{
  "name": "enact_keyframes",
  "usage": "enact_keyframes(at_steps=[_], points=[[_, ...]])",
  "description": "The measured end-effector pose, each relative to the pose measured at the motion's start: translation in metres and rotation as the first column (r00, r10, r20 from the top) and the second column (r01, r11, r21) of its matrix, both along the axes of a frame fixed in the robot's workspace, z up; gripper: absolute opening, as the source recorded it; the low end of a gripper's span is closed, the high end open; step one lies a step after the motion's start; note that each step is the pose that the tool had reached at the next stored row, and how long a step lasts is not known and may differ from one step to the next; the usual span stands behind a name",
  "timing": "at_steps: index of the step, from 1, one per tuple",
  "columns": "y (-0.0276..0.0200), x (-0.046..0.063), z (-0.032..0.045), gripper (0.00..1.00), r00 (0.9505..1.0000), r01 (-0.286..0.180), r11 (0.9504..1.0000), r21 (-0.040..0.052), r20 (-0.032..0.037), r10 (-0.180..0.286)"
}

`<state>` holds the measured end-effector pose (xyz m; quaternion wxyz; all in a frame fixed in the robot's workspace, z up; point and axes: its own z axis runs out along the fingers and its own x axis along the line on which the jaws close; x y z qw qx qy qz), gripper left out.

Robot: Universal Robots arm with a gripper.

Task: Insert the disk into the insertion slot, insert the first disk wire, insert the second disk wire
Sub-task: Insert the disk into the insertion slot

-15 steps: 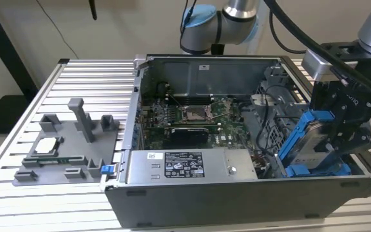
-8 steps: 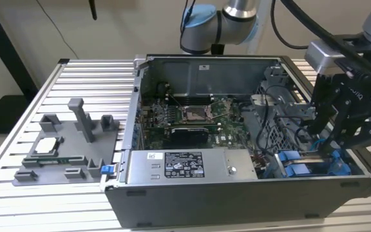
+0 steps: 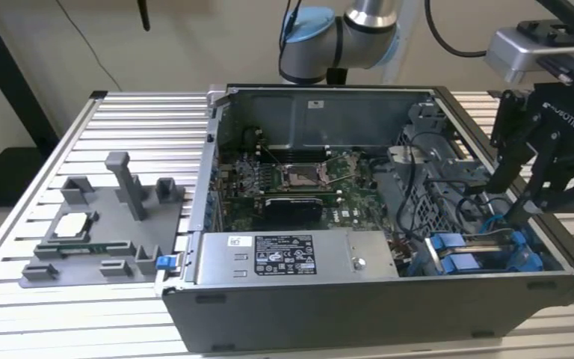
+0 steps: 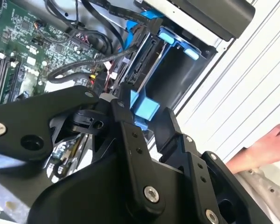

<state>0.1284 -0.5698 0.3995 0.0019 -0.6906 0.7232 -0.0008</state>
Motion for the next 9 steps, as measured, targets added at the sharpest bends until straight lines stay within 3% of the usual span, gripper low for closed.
enact_keyframes(at_steps=[5,9], points=[[0.0061,-0.007,0.0018,1.0,1.0,0.002,1.0,0.0002,0.0,-0.002],[0.019,-0.008,0.0013,1.0,1.0,0.001,1.0,0.0003,0.0,-0.001]])
